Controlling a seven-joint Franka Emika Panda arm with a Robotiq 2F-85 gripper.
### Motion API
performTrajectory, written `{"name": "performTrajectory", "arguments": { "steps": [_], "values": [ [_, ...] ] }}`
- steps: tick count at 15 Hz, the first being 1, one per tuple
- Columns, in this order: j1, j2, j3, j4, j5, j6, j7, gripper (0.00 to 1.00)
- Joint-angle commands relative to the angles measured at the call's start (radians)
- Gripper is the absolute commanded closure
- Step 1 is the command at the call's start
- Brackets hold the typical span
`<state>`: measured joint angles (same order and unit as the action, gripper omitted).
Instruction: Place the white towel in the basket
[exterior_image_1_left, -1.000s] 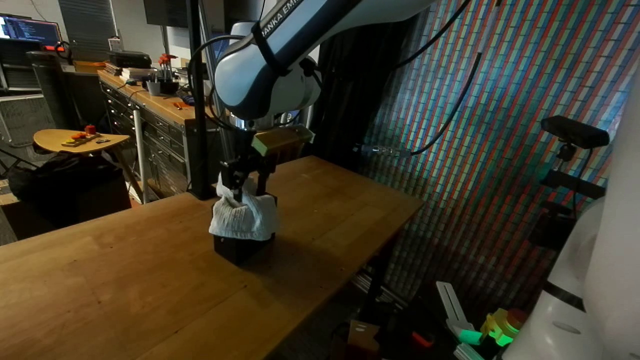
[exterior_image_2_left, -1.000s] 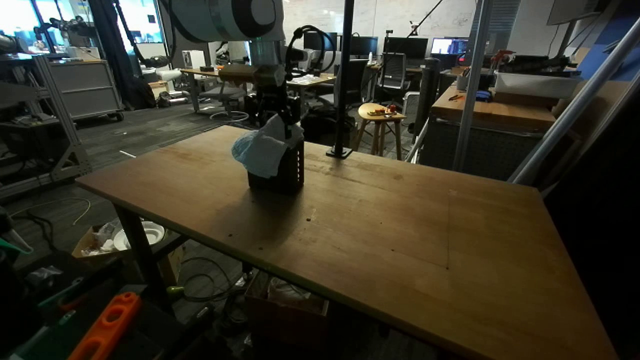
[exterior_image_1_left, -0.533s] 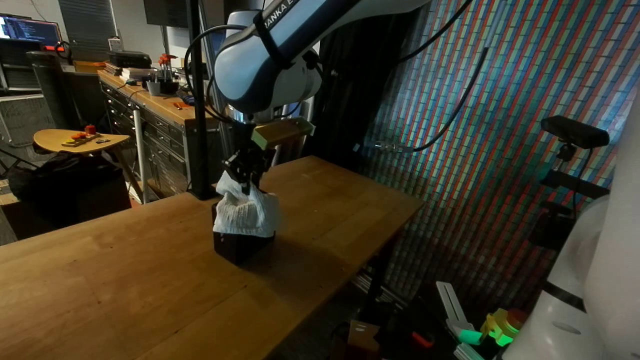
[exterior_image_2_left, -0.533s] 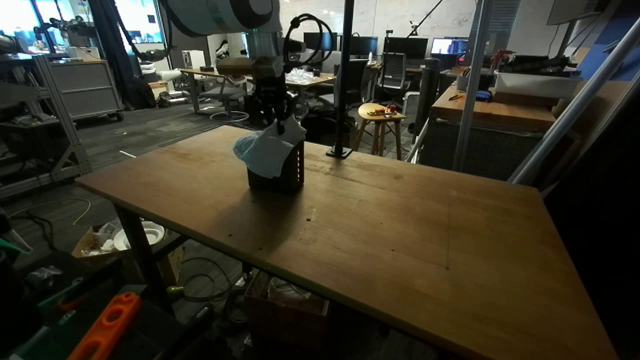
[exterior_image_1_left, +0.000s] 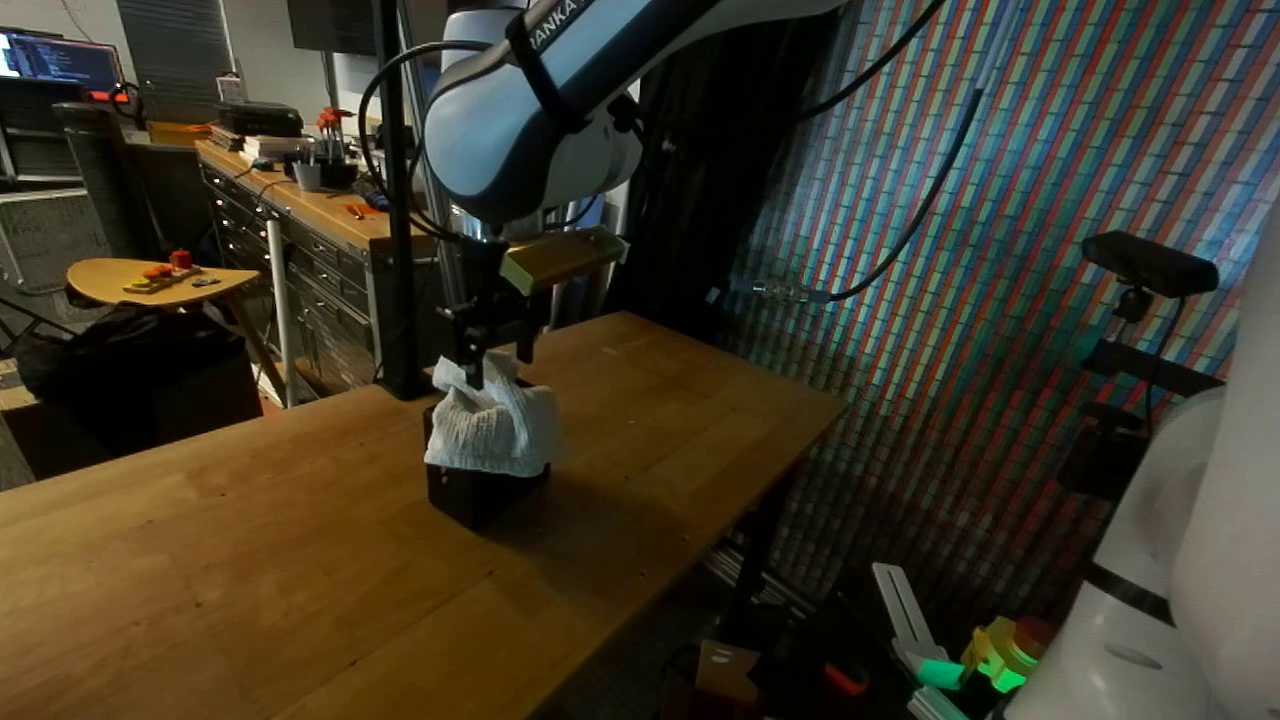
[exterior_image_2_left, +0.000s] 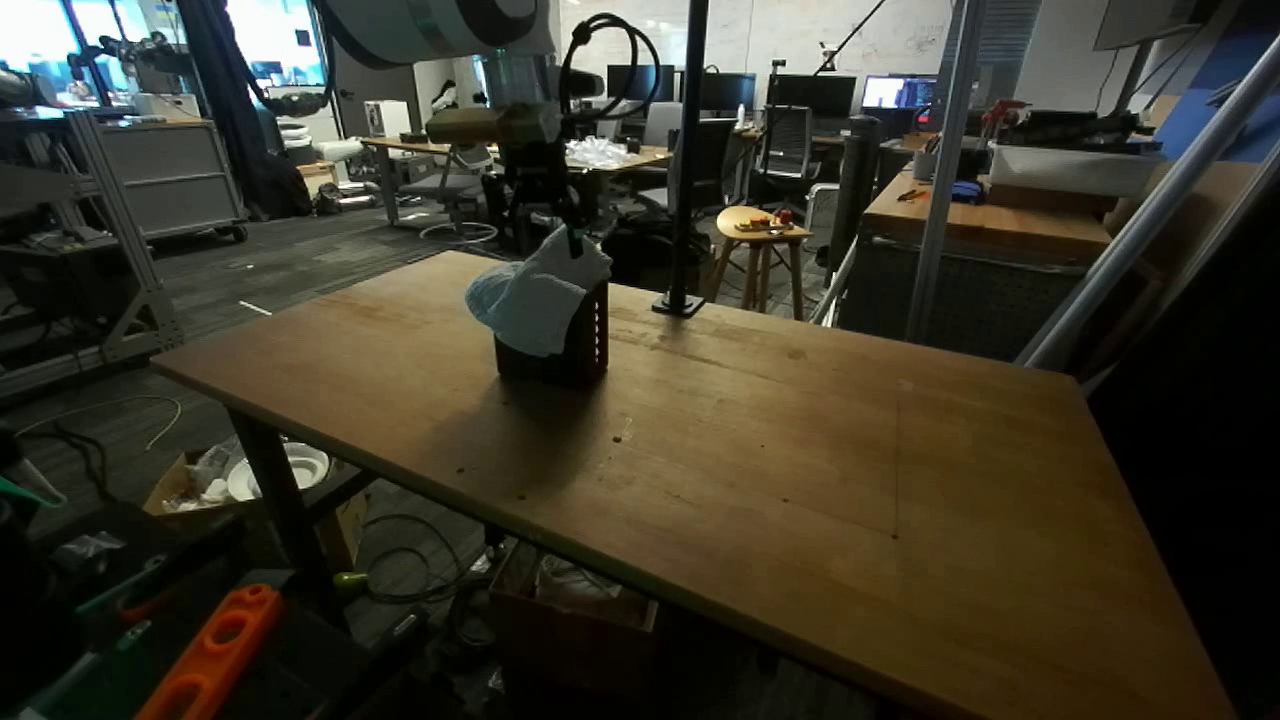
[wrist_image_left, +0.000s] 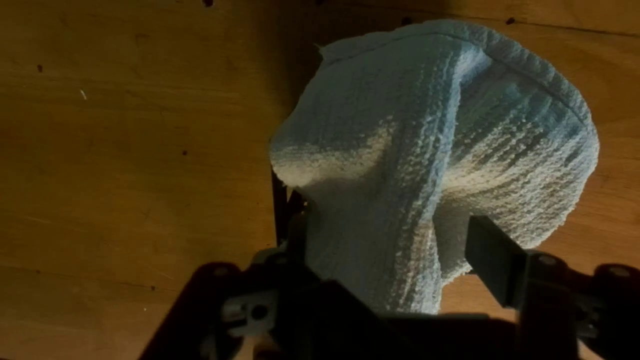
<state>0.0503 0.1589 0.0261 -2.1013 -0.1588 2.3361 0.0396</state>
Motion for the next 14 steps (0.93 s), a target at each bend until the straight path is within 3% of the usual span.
{"name": "performTrajectory", "arguments": {
  "steps": [1,2,10,14],
  "values": [
    [0.014,-0.028,-0.001,-0.003,-0.03,-0.024,0.037,0.2],
    [0.016,-0.029,-0.001,0.003,-0.037,-0.03,0.041,0.34],
    [0.011,-0.066,-0.012,0.076,-0.14,-0.106,0.068,0.97],
    [0.01,-0.055,-0.004,0.099,-0.116,-0.093,0.07,1.0]
  ]
}}
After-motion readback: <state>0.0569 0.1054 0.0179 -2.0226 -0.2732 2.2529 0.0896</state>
